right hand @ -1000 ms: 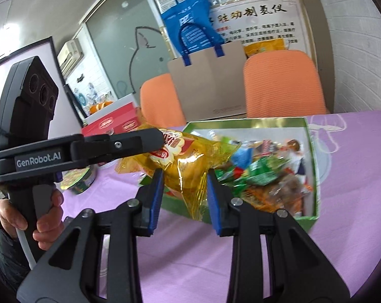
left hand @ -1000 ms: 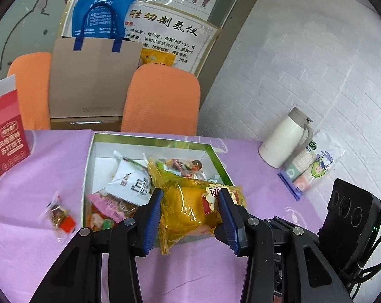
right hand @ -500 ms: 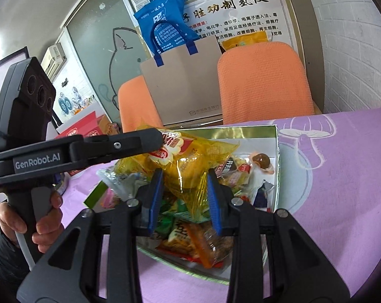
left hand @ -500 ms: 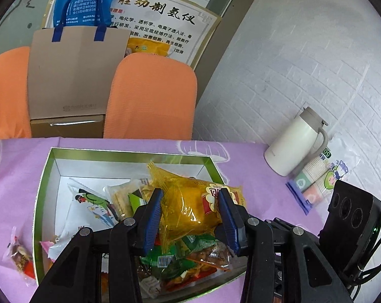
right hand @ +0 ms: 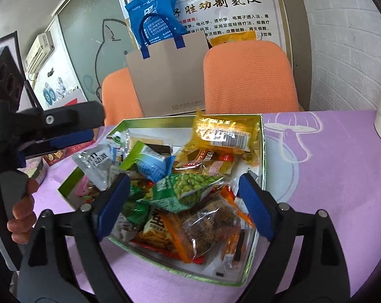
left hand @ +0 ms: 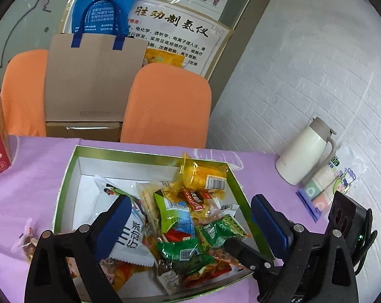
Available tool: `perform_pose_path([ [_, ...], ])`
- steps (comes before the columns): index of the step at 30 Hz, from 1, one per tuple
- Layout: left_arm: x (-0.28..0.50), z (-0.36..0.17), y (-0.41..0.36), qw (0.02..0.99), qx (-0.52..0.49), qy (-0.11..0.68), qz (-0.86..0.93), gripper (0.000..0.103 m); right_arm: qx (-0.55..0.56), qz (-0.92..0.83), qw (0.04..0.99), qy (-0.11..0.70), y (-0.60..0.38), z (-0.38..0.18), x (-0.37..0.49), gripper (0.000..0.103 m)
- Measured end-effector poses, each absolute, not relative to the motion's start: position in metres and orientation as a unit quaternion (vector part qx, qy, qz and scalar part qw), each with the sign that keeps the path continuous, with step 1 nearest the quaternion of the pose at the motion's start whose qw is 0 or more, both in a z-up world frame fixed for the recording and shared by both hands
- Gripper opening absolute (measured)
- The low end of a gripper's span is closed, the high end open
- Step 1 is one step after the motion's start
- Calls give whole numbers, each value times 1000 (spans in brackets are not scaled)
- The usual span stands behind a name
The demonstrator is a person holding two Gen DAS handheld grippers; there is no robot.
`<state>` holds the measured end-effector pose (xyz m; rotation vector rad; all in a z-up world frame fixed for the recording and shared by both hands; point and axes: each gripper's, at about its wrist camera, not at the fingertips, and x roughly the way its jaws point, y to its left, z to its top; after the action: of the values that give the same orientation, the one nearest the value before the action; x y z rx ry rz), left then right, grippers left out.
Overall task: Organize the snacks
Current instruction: 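Lower the yellow bag into the green box and open both tools, then move both tools toward the small clear packet with the red tag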
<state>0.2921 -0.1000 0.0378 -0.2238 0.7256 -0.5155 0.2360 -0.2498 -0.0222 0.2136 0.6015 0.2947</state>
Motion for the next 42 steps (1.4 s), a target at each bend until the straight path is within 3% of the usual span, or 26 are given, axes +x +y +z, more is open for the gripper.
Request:
perform_pose_path([
  [13, 230, 70, 11, 932, -110, 304, -163, 98, 116, 211, 938, 249, -194, 29, 180, 95],
  [25, 257, -16, 92, 898, -183, 389, -91, 97, 87, 244, 919, 296, -132, 6, 172, 95],
  [27, 265, -28, 93, 892, -191, 400, -93, 93, 88, 241, 918, 303, -132, 0, 176, 95],
  [32, 290, -50, 91, 870, -220, 426, -115, 72, 90, 232, 916, 316, -132, -10, 183, 95],
  [37, 309, -68, 85, 859, -224, 446, -116, 67, 94, 224, 913, 327, -137, -21, 192, 95],
  [39, 311, -73, 84, 856, -224, 450, -118, 58, 99, 221, 912, 332, -139, -26, 195, 95],
  [42, 310, -76, 84, 858, -222, 447, -124, 57, 102, 220, 913, 330, -140, -27, 196, 95],
])
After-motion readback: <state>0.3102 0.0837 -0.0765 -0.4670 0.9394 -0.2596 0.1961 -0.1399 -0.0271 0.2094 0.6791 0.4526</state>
